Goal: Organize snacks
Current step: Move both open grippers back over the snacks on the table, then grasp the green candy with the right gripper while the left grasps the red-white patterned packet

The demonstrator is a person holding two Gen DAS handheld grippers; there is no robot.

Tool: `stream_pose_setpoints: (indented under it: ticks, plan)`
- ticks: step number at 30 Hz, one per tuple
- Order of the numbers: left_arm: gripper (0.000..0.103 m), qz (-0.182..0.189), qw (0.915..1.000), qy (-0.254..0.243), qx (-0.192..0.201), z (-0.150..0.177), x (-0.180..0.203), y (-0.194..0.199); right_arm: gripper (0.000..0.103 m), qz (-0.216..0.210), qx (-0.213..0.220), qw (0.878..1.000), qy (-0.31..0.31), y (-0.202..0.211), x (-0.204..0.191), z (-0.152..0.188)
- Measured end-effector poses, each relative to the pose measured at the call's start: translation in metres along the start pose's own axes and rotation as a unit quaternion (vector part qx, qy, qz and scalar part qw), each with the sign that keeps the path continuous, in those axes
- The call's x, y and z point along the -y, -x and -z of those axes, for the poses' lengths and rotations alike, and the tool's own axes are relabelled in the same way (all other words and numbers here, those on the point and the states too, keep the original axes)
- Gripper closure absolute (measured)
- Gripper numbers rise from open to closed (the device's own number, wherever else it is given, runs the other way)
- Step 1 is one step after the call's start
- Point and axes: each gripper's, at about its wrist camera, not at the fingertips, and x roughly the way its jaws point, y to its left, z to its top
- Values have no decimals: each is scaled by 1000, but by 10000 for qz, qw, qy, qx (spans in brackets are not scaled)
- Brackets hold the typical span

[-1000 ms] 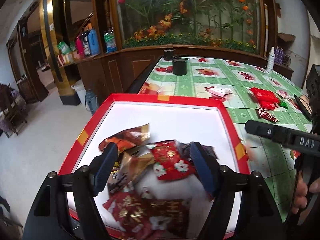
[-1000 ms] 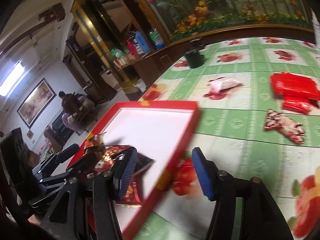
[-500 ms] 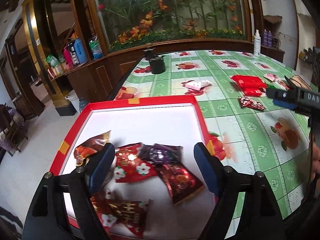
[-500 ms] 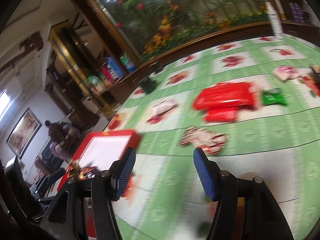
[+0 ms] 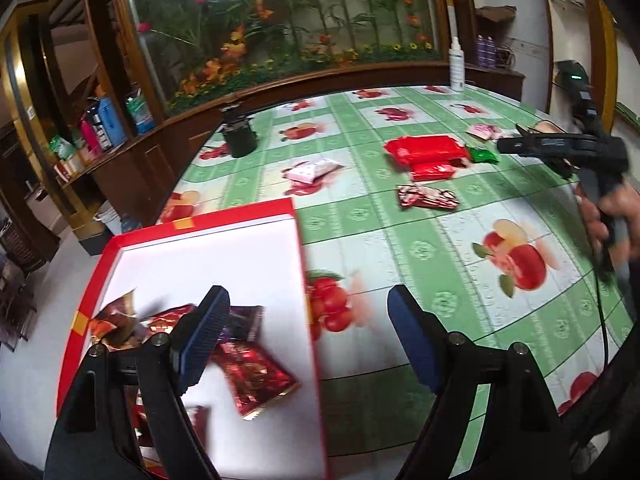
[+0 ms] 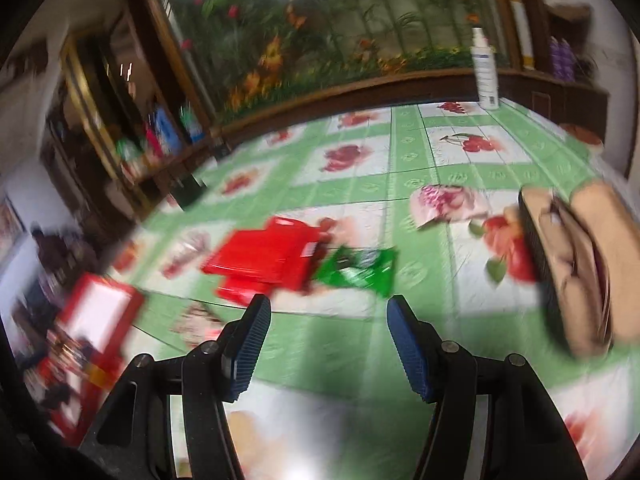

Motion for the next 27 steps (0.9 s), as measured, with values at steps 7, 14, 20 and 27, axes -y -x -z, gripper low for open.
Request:
stream_pose_setpoints:
  ticks: [7, 14, 20, 27]
  plan:
    - [22, 229, 9993, 150, -238, -9, 10, -5, 40, 498, -801, 9862, 1360, -64, 0, -18]
    - [22, 793, 9940, 477, -587, -32, 28, -24, 38, 261, -865, 9846, 1499, -81, -2, -28]
    - [22, 746, 9930, 604, -694, -58, 50, -44, 66, 474, -895, 9837, 1485, -69, -2, -22]
    - [22, 717, 9876, 1075, -896, -82, 66, -73, 67, 620, -1117, 9863, 1047, -66, -6, -23]
